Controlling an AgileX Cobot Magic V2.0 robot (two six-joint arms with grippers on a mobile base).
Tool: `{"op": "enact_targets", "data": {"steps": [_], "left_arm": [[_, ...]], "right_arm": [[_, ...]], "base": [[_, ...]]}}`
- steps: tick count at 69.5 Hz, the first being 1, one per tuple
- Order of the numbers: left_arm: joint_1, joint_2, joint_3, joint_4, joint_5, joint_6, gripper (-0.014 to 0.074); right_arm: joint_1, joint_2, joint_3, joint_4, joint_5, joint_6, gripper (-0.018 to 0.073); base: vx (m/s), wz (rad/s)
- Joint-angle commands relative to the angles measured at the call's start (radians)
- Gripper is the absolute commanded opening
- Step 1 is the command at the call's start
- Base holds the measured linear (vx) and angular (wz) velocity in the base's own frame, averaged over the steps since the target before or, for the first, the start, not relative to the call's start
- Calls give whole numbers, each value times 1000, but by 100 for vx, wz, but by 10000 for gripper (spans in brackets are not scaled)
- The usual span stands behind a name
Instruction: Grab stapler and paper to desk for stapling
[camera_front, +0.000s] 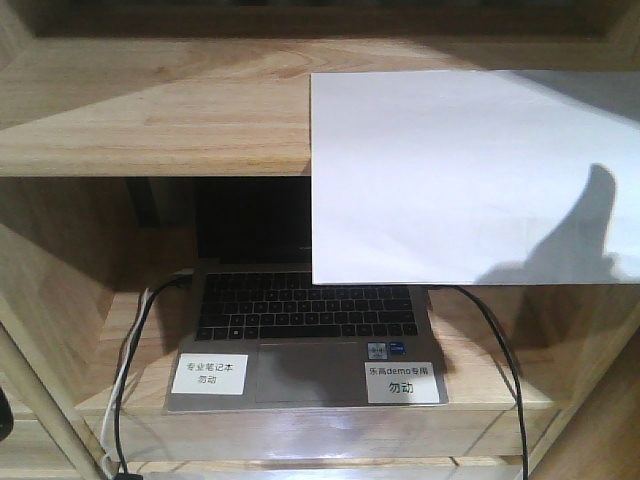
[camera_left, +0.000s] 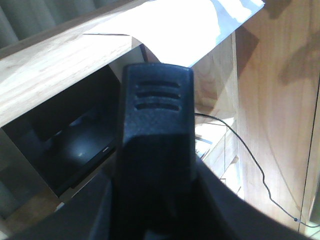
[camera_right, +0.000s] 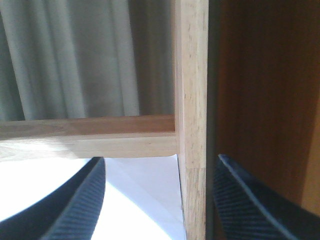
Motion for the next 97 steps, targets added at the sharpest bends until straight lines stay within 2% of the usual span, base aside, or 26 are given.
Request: {"op": "enact_targets", "data": {"steps": [1,12,17,24,27,31,35,46,52,58,69,84,97], "left_arm": [[-3,16,-25,-32,-107,2,-6],[-3,16,-25,-32,-107,2,-6],[-3,16,-25,-32,-107,2,-6],[-3,16,-25,-32,-107,2,-6],[-3,16,-25,-32,-107,2,-6],[-3,16,-25,-32,-107,2,-6],[-3,16,-25,-32,-107,2,-6],[-3,16,-25,-32,-107,2,-6],[-3,16,-25,-32,-107,2,-6],[-3,16,-25,-32,-107,2,-6],[-3,16,-25,-32,-107,2,-6],[-3,16,-25,-32,-107,2,-6],[-3,16,-25,-32,-107,2,-6]], "right_arm": [[-7,9,-28,-2,-72,-6,441],[-7,9,-28,2,-79,19,488],[-7,9,-28,2,-95,66,563],[-7,9,-28,0,-127,217,696],[-7,9,-28,-5,-139,312,730],[-7,9,-28,-15,-153,429,727],[-7,9,-28,-42,-166,589,722],[-7,9,-26,-158,-171,1125,706],[0,6,-17,-255,-182,1283,696],[37,-14,24,-319,-253,1343,685],[145,-71,165,-321,-391,1410,668],[259,-191,321,-318,-382,1402,652],[349,-305,408,-311,-301,1394,629]], "base": [[0,0],[0,0],[0,0],[0,0],[0,0],[0,0],[0,0],[0,0],[0,0],[0,0],[0,0],[0,0],[0,0]]}}
